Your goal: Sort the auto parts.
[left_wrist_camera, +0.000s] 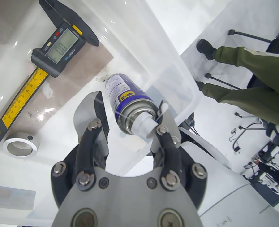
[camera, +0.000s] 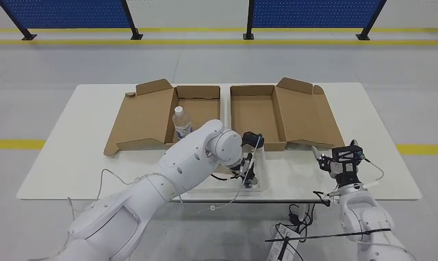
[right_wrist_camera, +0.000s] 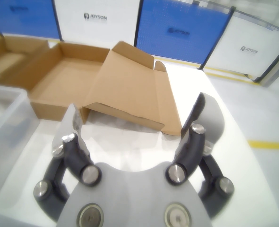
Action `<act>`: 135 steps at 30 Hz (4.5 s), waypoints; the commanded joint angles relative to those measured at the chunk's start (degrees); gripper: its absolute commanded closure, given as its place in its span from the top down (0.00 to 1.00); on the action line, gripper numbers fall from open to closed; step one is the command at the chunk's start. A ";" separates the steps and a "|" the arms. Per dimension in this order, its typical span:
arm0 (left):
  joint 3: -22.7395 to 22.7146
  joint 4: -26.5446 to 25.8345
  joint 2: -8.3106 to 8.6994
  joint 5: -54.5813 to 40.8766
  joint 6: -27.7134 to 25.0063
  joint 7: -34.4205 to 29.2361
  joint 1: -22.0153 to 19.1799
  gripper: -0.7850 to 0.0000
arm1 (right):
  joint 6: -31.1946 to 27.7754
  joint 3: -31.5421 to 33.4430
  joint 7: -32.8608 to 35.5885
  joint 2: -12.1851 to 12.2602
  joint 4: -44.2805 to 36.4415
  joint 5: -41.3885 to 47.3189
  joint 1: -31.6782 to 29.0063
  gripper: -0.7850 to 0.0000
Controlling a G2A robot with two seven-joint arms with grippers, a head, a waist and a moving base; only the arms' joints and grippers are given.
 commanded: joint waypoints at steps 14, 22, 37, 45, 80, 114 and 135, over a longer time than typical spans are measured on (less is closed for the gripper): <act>-2.18 -5.86 1.38 4.58 3.14 -3.53 0.59 0.84 | 0.00 0.00 0.00 0.00 0.00 0.00 0.00 1.00; -2.35 -7.95 1.71 6.11 3.24 -4.69 1.37 0.90 | 0.00 0.00 0.00 0.00 0.00 0.00 0.00 1.00; -1.45 -6.59 1.00 6.28 2.38 -4.40 1.45 0.85 | 0.00 0.00 0.00 0.00 0.00 0.00 0.00 1.00; -0.86 -4.94 0.25 5.84 2.27 -3.94 0.84 0.75 | 0.00 0.00 0.00 0.00 0.00 0.00 0.00 1.00; -4.12 -8.88 0.66 7.28 3.23 -8.31 0.72 0.00 | 0.00 0.00 0.00 0.00 0.00 0.00 0.00 1.00; -0.31 -33.10 18.06 -12.38 9.72 -10.38 -7.95 0.00 | 0.00 0.00 0.00 0.00 0.00 0.00 0.00 1.00; 6.54 -34.70 22.68 -18.87 11.57 -10.18 -14.95 0.00 | 0.00 0.00 0.00 0.00 0.00 0.00 0.00 1.00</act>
